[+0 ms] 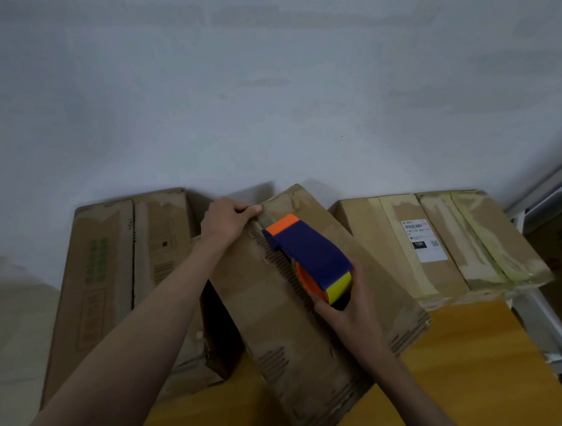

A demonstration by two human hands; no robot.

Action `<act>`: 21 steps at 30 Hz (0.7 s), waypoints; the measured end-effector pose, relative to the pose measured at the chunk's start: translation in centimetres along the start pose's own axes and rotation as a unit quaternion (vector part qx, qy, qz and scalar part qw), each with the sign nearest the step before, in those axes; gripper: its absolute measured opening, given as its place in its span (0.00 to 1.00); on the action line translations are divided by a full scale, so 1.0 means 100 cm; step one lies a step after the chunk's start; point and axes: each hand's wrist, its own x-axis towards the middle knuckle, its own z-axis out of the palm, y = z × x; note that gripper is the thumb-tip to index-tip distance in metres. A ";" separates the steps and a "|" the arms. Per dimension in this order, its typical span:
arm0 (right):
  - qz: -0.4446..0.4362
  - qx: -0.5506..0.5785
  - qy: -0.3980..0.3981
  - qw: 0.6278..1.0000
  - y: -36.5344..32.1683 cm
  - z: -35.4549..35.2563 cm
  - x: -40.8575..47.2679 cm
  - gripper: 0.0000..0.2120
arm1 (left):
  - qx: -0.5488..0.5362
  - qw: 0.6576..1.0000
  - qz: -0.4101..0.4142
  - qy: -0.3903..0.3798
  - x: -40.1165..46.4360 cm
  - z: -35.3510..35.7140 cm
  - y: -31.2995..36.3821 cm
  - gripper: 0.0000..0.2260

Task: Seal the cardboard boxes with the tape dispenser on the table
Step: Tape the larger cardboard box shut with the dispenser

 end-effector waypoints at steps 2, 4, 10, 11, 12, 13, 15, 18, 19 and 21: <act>-0.004 -0.004 0.000 1.000 0.001 -0.004 -0.008 0.27 | 0.014 1.000 -0.002 0.004 -0.009 0.004 0.002 0.17; -0.007 -0.012 0.000 1.000 0.001 -0.007 -0.011 0.25 | 0.026 1.000 -0.007 0.015 -0.013 0.004 0.005 0.20; -0.007 -0.026 0.056 0.998 0.005 -0.026 -0.038 0.27 | 0.010 1.000 -0.028 0.006 -0.014 0.000 0.010 0.17; -0.002 -0.027 0.065 0.997 0.009 -0.031 -0.047 0.28 | 0.015 0.999 -0.030 0.010 -0.015 0.001 0.010 0.17; 0.006 -0.026 0.062 0.998 0.012 -0.036 -0.053 0.28 | 0.021 0.999 -0.030 0.012 -0.015 0.001 0.012 0.17; 0.013 -0.030 0.051 0.998 0.014 -0.039 -0.057 0.28 | 0.027 0.999 -0.028 0.014 -0.016 0.002 0.013 0.18; 0.015 -0.043 0.037 0.998 0.015 -0.039 -0.059 0.27 | 0.039 0.999 -0.013 0.016 -0.018 0.003 0.014 0.18; 0.001 -0.045 0.039 0.998 0.013 -0.034 -0.059 0.24 | 0.014 0.998 0.056 0.024 -0.019 0.004 0.007 0.16; -0.002 -0.045 0.042 0.998 0.013 -0.033 -0.061 0.24 | 0.005 0.995 0.101 0.020 -0.021 0.003 0.004 0.17; -0.008 -0.045 0.049 0.998 0.013 -0.032 -0.064 0.26 | 0.028 0.979 0.202 -0.011 -0.025 0.002 -0.004 0.21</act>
